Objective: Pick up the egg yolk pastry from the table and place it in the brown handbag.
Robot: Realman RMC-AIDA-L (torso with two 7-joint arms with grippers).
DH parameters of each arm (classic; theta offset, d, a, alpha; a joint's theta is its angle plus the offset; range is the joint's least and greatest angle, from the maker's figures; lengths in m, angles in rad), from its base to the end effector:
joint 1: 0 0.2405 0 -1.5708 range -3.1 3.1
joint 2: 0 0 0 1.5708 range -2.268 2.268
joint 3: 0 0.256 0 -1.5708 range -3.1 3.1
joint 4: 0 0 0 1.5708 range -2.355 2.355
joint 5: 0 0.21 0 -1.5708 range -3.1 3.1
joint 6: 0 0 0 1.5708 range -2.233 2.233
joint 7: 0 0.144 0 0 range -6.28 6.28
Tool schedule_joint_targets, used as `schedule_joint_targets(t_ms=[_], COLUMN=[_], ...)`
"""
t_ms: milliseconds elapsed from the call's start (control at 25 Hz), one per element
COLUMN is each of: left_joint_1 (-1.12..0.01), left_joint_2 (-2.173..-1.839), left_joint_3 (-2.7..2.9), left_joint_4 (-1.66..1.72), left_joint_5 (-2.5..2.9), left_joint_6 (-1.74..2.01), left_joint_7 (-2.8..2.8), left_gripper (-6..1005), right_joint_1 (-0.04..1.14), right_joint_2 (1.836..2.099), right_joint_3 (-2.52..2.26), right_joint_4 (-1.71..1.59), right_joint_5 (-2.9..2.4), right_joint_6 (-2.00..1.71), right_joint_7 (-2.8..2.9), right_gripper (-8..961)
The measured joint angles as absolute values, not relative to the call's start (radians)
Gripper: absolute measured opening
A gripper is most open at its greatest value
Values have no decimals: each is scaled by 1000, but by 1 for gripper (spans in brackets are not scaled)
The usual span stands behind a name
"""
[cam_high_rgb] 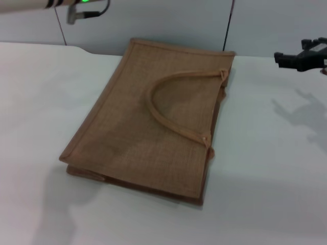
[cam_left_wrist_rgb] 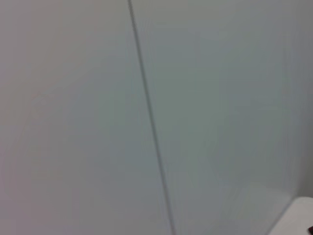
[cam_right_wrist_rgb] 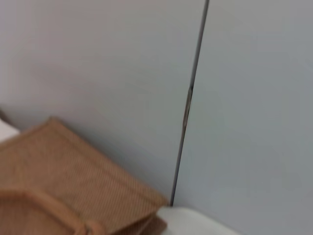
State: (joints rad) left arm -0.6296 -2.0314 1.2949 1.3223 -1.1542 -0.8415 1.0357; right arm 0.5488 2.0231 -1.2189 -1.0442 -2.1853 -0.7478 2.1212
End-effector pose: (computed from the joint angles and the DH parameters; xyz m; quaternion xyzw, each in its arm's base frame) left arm -0.0867 0.4365 0.0597 -0.8993 -0.1294 -0.2092 0.3616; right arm 0.2249 0.4388 0.0462 -0.8655 0.2690 0.0768 0.4155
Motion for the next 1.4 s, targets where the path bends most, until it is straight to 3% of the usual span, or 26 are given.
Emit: schedule_joint_targets(t_ms=[80, 520, 840, 1400], left_joint_1=[-586, -432, -398, -413], left_joint_2=[-2032, -2039, -2041, -2046], left_joint_3=[1298, 1341, 1342, 1342], left_joint_4=[1318, 1207, 1009, 643], left_joint_5=[-1190, -1631, -2090, -2607], left_joint_6=[-782, -515, -514, -728], left_joint_7=[1081, 1516, 1977, 2497], left_gripper=[851, 847, 845, 842], right_joint_1=[541, 429, 378, 386], right_joint_2=[2023, 2033, 2036, 2036], right_joint_3=[-1219, -1242, -1303, -1309], right_joint_4=[-1036, -1014, -926, -744], right_joint_5=[-2123, -1643, -1166, -725], right_joint_6=[-724, -616, -566, -565], right_joint_7=[2077, 1652, 1159, 691], right_gripper=[825, 825, 825, 825])
